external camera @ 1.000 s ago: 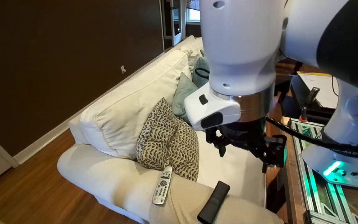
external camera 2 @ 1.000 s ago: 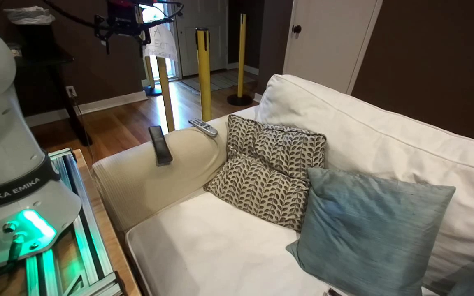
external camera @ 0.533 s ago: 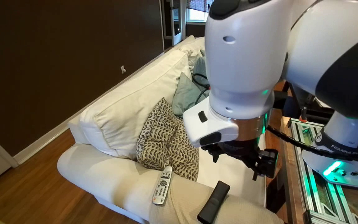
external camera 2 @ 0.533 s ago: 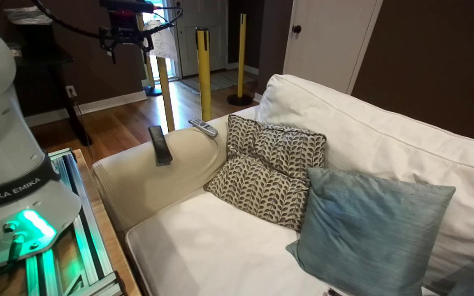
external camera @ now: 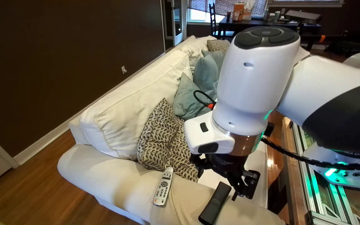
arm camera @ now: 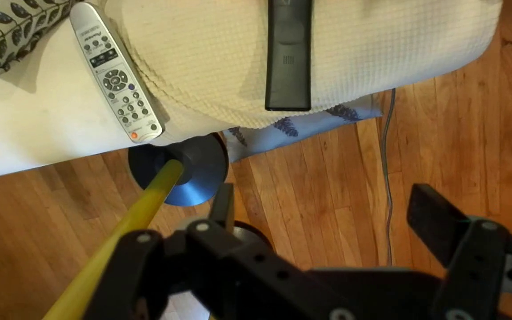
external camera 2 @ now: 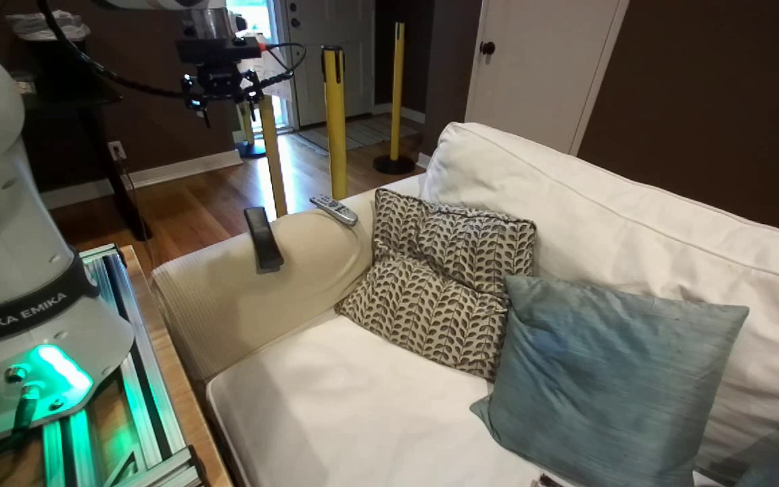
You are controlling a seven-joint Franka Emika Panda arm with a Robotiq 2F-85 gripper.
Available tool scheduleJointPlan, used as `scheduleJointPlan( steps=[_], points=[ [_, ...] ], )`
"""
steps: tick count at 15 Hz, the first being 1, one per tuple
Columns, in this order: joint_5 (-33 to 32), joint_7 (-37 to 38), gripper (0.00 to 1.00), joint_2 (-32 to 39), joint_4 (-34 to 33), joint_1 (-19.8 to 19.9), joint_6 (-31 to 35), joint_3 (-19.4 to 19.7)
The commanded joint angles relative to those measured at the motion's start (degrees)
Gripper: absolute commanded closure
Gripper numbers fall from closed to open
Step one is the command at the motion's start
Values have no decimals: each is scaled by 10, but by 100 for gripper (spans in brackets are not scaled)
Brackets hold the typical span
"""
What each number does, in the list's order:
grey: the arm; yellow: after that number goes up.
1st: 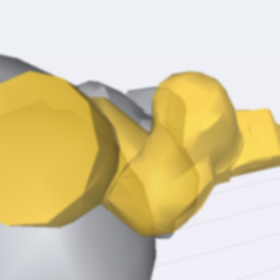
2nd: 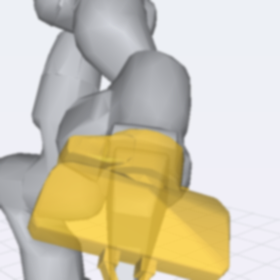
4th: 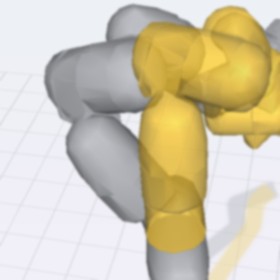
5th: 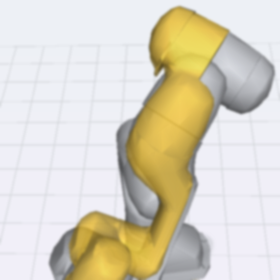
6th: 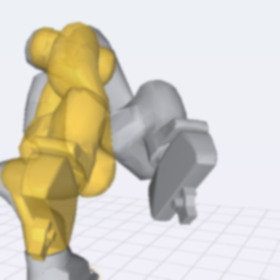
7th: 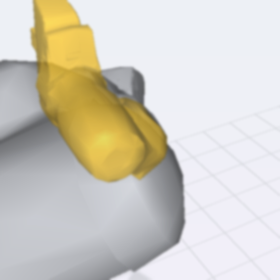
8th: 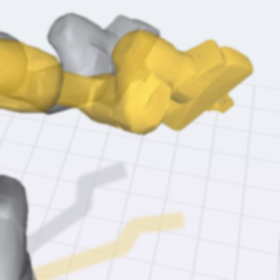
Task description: Put the black remote upright
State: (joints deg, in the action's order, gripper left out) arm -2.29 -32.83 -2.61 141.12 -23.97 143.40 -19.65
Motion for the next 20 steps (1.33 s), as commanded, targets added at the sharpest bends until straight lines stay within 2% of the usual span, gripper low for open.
scheduleJointPlan(
  steps=[1, 5, 8, 10, 15, 20],
  points=[
    [0, 0, 0, 7, 6, 6, 20, -5],
    [4, -5, 0, 16, 12, 10, 36, -6],
    [53, -92, 0, 74, -6, 12, 68, -4],
    [67, -120, 0, 102, -11, 19, 87, -9],
    [50, -117, 0, 176, -19, 47, 138, -23],
    [28, -95, 0, 235, -39, 63, 145, -34]
  ],
)
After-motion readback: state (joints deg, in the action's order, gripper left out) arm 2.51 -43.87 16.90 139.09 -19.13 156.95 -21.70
